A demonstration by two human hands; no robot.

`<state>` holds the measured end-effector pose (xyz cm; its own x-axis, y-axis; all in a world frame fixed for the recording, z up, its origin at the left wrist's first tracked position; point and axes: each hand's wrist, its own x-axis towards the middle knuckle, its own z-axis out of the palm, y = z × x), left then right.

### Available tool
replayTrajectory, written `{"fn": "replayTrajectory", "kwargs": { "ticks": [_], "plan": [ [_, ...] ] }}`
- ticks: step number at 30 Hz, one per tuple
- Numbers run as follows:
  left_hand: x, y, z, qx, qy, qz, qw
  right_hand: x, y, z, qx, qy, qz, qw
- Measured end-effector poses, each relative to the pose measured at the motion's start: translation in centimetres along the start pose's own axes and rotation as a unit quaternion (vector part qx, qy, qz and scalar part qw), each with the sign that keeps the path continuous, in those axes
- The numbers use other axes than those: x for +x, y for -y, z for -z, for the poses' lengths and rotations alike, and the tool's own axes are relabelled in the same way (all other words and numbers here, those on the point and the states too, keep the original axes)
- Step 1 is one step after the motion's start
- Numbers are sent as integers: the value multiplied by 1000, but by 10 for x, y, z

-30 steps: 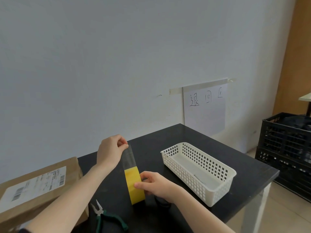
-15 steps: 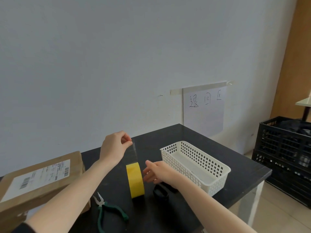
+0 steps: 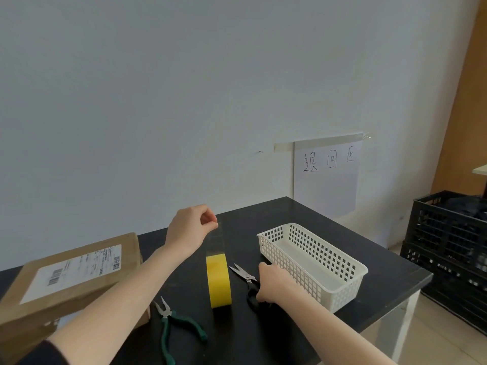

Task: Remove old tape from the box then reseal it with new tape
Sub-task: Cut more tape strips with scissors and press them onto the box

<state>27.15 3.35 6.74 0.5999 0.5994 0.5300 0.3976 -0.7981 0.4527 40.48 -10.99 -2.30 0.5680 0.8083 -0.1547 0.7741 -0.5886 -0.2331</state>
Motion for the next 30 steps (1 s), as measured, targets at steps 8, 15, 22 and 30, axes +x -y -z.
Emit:
{"fn": "replayTrajectory", "kwargs": {
  "ticks": [8,15,22,30],
  "plan": [
    [1,3,6,-15,36,-15,999,8,-7,14,102,-46,18,994],
    [0,5,9,-19,43,-17,999,7,-22,50,391,-63,93,914],
    [0,5,10,-31,47,-15,998,1,-36,75,368,-66,137,917],
    [-1,4,11,-28,52,-19,998,0,-43,86,205,-49,166,963]
  ]
}}
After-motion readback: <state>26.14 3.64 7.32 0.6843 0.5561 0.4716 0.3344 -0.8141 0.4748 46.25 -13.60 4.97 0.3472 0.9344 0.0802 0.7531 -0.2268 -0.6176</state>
